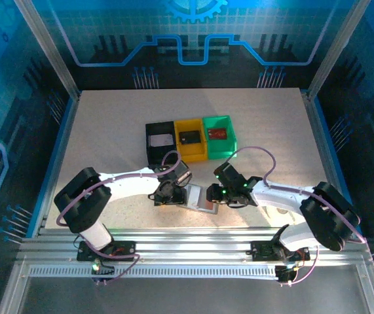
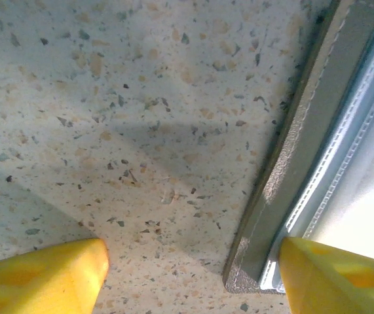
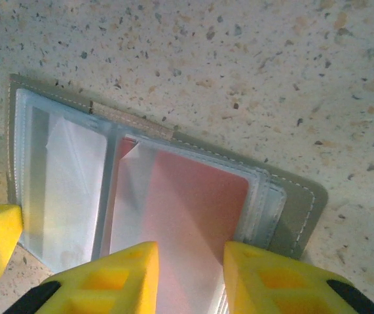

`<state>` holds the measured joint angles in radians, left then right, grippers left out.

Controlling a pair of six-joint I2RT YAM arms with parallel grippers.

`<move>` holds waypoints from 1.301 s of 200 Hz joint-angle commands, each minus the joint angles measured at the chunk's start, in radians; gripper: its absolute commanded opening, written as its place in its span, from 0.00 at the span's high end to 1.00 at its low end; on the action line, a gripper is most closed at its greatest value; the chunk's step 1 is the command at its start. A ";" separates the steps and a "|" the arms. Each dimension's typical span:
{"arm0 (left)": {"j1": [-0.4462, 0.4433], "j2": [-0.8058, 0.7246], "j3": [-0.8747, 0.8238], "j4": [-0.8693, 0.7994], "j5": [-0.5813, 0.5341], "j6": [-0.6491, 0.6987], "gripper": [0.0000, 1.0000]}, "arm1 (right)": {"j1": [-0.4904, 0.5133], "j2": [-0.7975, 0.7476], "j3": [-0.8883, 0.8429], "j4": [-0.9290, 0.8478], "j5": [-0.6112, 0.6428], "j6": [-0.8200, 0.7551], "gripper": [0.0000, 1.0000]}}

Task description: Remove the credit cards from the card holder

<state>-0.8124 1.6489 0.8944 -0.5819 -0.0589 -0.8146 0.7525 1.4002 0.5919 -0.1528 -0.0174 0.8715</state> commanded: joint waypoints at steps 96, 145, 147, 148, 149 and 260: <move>-0.034 0.153 -0.085 0.143 0.115 -0.048 0.30 | 0.018 0.028 0.007 0.071 -0.052 0.005 0.68; -0.037 0.157 -0.093 0.152 0.116 -0.050 0.30 | 0.034 0.002 0.059 -0.103 0.077 0.018 0.68; -0.037 0.157 -0.092 0.152 0.116 -0.050 0.30 | 0.034 0.001 0.060 -0.107 0.079 0.019 0.68; -0.037 0.157 -0.093 0.152 0.116 -0.050 0.30 | 0.034 0.001 0.061 -0.107 0.080 0.019 0.67; -0.037 0.157 -0.094 0.152 0.116 -0.050 0.30 | 0.034 0.001 0.060 -0.108 0.081 0.020 0.67; -0.037 0.161 -0.104 0.175 0.128 -0.054 0.30 | 0.053 0.050 0.062 -0.106 0.092 0.048 0.67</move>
<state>-0.8211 1.6680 0.8875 -0.5816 -0.0643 -0.8398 0.7876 1.4158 0.6361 -0.2413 0.0639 0.9024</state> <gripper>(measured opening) 0.701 0.334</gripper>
